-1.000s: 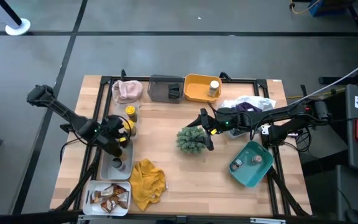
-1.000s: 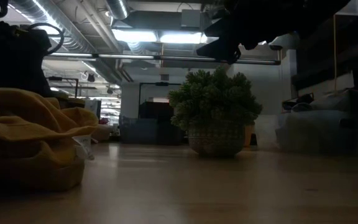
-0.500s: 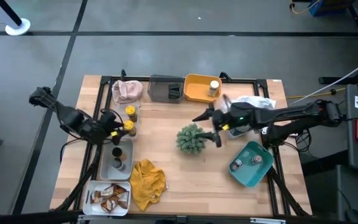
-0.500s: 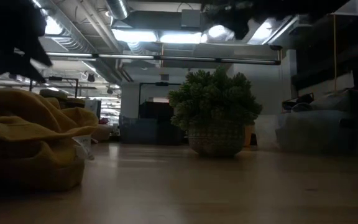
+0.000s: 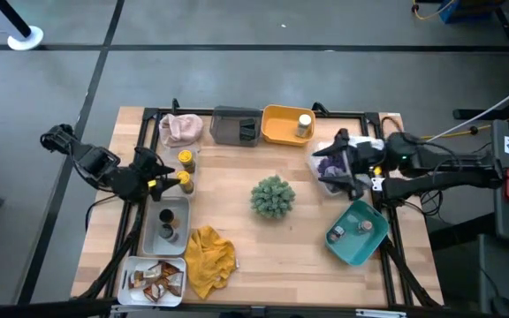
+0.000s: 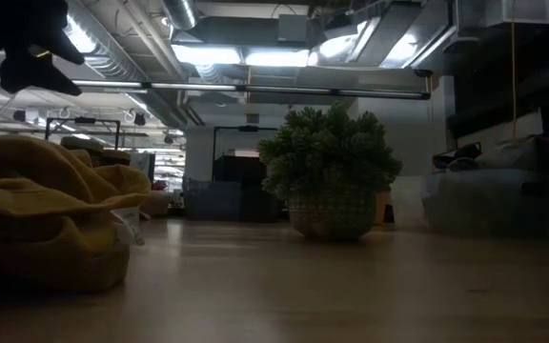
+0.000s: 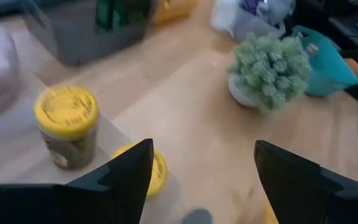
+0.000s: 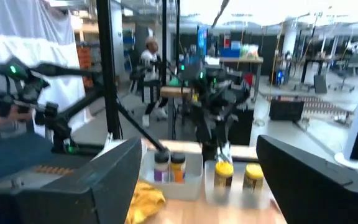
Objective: Sort spices by type
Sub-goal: Return to Home position
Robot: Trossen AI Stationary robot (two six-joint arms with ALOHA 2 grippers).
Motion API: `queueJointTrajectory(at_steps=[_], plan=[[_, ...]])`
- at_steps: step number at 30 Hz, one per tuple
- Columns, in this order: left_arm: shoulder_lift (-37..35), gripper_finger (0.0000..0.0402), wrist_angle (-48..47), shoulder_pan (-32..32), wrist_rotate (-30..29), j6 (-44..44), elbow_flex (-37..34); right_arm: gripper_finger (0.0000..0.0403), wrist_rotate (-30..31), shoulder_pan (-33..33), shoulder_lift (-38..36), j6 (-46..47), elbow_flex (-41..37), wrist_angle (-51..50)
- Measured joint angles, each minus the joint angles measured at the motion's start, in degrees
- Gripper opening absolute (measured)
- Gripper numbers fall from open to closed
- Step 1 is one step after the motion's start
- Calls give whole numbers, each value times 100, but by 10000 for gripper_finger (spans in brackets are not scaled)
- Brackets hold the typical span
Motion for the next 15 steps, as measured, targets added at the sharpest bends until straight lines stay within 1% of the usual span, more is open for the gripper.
queueJointTrajectory(at_steps=[2,4,6,7,10,13,15], plan=[[30,263,22,0,-318,332,0,317,-6,0,-132,172,2,-5],[32,263,92,0,-883,840,-2,317,-20,0,-232,329,2,-15],[29,263,399,6,-1344,1175,-2,317,-23,-2,-293,454,2,-22],[33,263,596,4,-1469,1373,-2,317,-23,-6,-308,464,5,-75],[35,263,1393,4,-1417,2244,-19,317,-59,-7,-548,268,0,-706],[67,263,2827,4,-1153,3421,-346,317,-66,-7,-820,31,6,-1425],[108,263,3993,32,-815,4317,-721,317,-68,-11,-932,29,2,-1611]])
